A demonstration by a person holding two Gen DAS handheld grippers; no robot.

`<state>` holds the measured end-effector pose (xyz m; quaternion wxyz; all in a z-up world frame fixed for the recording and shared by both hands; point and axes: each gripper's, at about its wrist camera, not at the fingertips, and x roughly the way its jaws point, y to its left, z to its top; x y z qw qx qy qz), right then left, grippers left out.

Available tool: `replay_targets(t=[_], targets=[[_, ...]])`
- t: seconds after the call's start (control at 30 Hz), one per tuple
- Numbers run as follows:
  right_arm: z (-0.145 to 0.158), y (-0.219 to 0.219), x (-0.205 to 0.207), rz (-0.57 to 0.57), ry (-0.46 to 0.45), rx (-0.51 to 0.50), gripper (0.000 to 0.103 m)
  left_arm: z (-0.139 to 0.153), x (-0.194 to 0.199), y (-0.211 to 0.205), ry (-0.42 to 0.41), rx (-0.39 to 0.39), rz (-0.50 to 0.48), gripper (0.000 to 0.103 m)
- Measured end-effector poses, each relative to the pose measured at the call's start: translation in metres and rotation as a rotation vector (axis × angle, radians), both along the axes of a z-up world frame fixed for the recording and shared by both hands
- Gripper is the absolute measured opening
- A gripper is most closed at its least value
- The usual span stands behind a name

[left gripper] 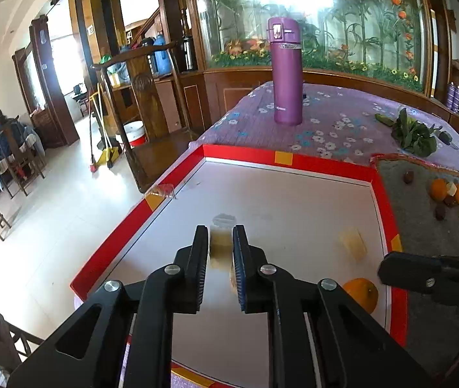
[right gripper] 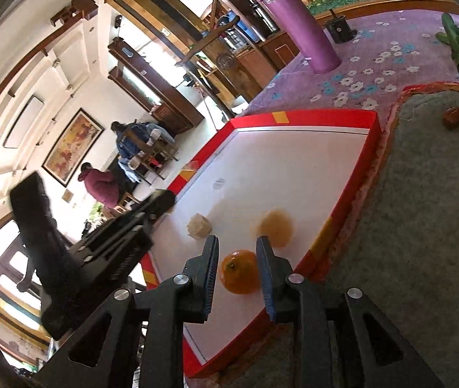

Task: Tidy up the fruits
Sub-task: 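Carry both pale pieces into the white tray and open both tools, then grasp a brown kiwi with the left tool while the right tool grasps another kiwi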

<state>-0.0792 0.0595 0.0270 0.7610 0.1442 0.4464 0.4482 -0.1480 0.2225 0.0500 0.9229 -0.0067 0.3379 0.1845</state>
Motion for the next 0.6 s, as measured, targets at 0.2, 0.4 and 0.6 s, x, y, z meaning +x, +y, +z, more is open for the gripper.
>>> replay_targets(t=[0.2,0.4,0.6], targets=[[-0.001,-0.020,0.007,-0.042,0.037,0.035,0.030,0.000,-0.002,0.000,0.000,0.008,0.019,0.057],[0.008,-0.064,0.011,-0.137,0.009,0.038,0.033,-0.001,0.002,-0.012,0.017,0.012,-0.018,0.063],[0.028,-0.153,0.014,-0.324,-0.048,0.051,0.037,0.001,0.006,-0.042,0.023,0.025,-0.118,0.063]])
